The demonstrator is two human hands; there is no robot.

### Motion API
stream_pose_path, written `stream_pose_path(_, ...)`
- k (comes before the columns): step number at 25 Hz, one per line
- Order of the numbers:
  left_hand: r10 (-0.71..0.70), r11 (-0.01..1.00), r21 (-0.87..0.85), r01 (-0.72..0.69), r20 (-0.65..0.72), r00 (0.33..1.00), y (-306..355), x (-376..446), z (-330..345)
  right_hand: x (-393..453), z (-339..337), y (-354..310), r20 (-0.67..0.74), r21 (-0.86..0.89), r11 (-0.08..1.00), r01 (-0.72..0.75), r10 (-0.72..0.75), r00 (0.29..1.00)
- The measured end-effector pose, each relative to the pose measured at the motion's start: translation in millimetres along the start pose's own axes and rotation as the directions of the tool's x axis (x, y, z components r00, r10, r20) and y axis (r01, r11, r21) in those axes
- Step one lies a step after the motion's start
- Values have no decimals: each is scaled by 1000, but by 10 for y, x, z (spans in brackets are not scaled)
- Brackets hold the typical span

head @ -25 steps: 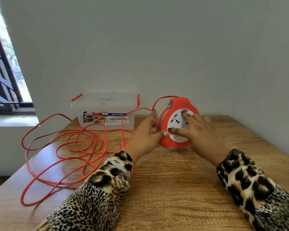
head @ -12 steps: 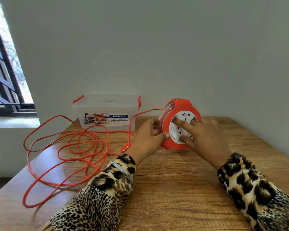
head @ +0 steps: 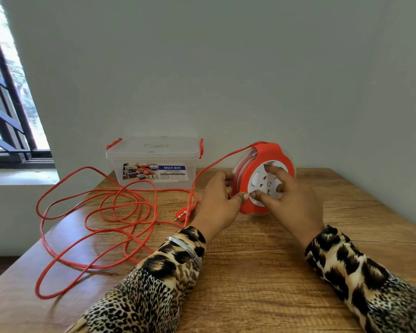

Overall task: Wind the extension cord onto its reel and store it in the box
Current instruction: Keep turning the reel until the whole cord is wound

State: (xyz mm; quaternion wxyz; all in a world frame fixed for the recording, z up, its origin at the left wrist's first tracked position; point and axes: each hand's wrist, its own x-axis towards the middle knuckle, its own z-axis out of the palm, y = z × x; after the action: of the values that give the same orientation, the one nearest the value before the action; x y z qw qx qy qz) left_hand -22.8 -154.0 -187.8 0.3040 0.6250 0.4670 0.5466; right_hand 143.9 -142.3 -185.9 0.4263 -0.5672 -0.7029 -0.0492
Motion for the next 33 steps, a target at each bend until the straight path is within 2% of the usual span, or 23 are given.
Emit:
stream_pose_path(4, 1, 1000, -2, -1, -2, 1000, 2, -17, 47, -12, 45, -60, 41, 271, 938, -214, 211, 977)
stream_pose_path(5, 1, 1000, -5, -1, -7, 1000, -3, -29, 74, -4, 54, -85, 92, 419, 856, -303, 292, 952)
stream_pose_path(7, 0, 1000, -5, 0, -14, 1000, -14, -48, 130, 22, 12, -159, 299, 700, 512, -498, 423, 855)
stream_pose_path(8, -4, 1000, -3, 4, -12, 1000, -12, -55, 150, 34, -17, -171, 397, 743, 362, -563, 439, 806)
stream_pose_path(10, -14, 1000, -6, 14, 5, 1000, -1, -57, 171, 56, -55, -163, 532, 715, 228, -661, 437, 725)
stream_pose_path(12, -19, 1000, 0, 19, 3, 1000, -1, -50, 173, 72, -76, -128, 604, 686, 184, -704, 394, 693)
stream_pose_path(14, -60, 998, -20, 60, -15, 998, 3, -24, 128, 74, -96, -99, 614, 673, 259, -693, 327, 718)
stream_pose_path(15, -102, 994, -49, 101, -21, 995, 6, 1, 84, 61, -120, -85, 582, 654, 371, -659, 310, 752)
stream_pose_path(16, -142, 986, -90, 140, -14, 990, 13, 27, 22, 57, -140, -53, 509, 604, 545, -581, 297, 808)
stream_pose_path(18, -163, 968, -187, 168, 42, 986, 33, 80, -122, 62, -165, 44, 253, 353, 895, -272, 189, 949)
stream_pose_path(19, -151, 960, -225, 165, 76, 986, 47, 103, -190, 65, -189, 72, 145, 219, 972, -85, 54, 988)
stream_pose_path(20, -139, 956, -244, 161, 104, 985, 55, 123, -250, 75, -215, 72, 95, 134, 987, 94, -107, 990)
stream_pose_path(21, -129, 957, -246, 157, 125, 984, 60, 138, -295, 84, -231, 64, 96, 78, 964, 255, -262, 960)
stream_pose_path(22, -120, 960, -236, 152, 144, 982, 68, 143, -330, 88, -229, 53, 133, 34, 920, 391, -392, 910)
stream_pose_path(23, -113, 964, -221, 147, 160, 981, 78, 145, -357, 86, -220, 23, 200, -11, 881, 472, -461, 865)
stream_pose_path(25, -101, 971, -195, 136, 181, 978, 87, 143, -385, 73, -187, -32, 337, -93, 851, 516, -461, 821)
stream_pose_path(27, -92, 975, -181, 128, 192, 977, 93, 143, -394, 82, -138, -37, 405, -179, 837, 516, -415, 815)
stream_pose_path(29, -91, 975, -181, 129, 203, 975, 100, 141, -389, 83, -121, -35, 405, -247, 811, 530, -411, 817)
stream_pose_path(33, -54, 979, -180, 92, 209, 977, 103, 130, -367, 35, -119, -71, 309, -382, 750, 540, -447, 840)
